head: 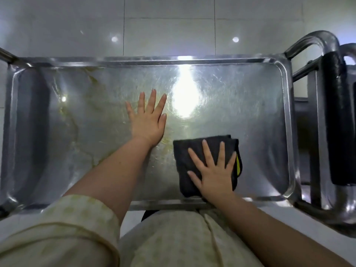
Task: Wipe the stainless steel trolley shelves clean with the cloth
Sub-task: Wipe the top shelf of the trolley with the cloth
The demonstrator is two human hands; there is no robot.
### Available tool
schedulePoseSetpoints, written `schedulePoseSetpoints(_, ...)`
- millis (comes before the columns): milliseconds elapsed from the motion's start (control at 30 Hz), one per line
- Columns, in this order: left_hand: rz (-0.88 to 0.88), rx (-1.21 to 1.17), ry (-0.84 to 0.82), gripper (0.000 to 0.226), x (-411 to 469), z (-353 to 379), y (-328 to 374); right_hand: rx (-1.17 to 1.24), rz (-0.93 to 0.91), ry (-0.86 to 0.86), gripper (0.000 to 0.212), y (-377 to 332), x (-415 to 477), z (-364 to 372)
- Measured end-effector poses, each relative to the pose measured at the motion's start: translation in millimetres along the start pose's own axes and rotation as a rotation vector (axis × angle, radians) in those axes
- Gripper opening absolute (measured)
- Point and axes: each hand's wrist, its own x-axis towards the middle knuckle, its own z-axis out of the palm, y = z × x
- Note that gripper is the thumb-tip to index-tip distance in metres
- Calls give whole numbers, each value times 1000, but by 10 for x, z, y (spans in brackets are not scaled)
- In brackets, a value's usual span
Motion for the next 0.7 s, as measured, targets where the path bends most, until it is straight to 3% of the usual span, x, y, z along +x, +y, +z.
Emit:
schedulePoseSetpoints(133,6,-21,22,57,-3,8,-12,-31,-40,0,64,50,74,-65)
schedulePoseSetpoints(300,27,-16,48,63,-7,43,-29,54,254,22,65,312,1730,-562)
schedulePoseSetpoints(400,30,-3,45,68,-6,47,-42,36,279,-34,68,424,2082,-679)
schedulePoseSetpoints(500,16,16,20,69,-2,43,-28,-15,193,-9,67,376,1477,-503)
schedulePoseSetpoints(600,17,18,8,69,-15,29,-12,-9,87,9,67,277,317,-147)
schedulePoseSetpoints(700,29,1,6,68,-34,15,2,-27,59,-57,67,222,-549,29)
